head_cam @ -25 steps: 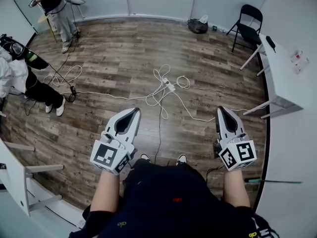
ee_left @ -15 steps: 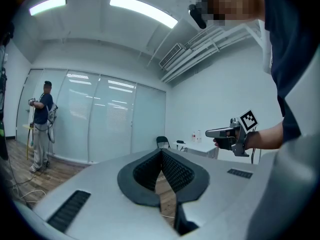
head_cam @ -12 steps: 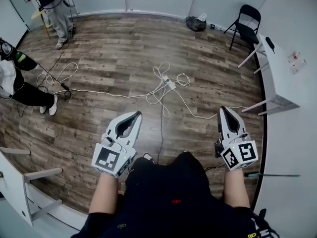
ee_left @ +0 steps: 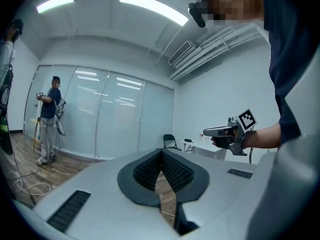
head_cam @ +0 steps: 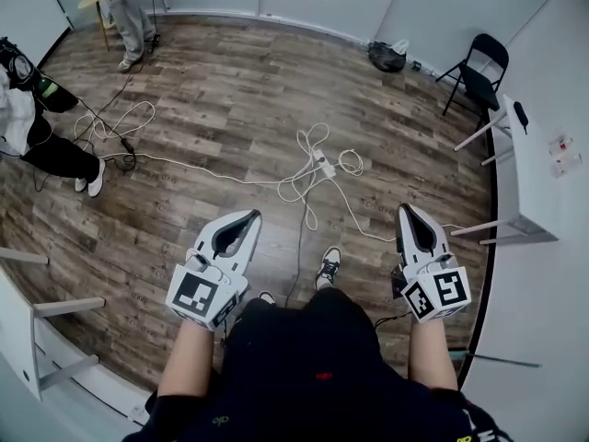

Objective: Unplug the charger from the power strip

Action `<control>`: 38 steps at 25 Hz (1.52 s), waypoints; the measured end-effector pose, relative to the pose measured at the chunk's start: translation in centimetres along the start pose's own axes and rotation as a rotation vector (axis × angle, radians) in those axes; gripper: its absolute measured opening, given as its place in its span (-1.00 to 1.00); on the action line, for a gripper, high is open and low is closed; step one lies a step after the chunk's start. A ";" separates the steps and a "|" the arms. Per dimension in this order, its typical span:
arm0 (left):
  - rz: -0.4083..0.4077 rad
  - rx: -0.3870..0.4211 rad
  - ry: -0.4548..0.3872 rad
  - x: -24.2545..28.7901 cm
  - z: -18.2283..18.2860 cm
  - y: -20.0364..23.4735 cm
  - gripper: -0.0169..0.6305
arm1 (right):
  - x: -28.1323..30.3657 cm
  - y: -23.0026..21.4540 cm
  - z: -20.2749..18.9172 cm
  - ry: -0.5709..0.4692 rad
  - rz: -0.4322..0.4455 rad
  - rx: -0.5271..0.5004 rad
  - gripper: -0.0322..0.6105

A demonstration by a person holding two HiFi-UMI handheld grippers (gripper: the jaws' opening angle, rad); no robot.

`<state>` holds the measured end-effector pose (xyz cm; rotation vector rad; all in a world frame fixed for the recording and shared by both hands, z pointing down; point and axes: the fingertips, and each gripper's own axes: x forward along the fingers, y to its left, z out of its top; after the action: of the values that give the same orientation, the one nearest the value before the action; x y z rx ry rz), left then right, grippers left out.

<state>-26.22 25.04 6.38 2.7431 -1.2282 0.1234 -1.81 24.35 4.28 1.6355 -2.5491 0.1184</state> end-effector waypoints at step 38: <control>-0.231 0.060 0.092 42.1 3.7 9.9 -0.89 | 22.0 -29.7 -4.4 0.075 -0.176 0.113 -0.83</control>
<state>-5.59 -13.05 8.98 2.8700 -0.8919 0.2623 16.36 -7.27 11.74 1.8501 -2.3709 0.3067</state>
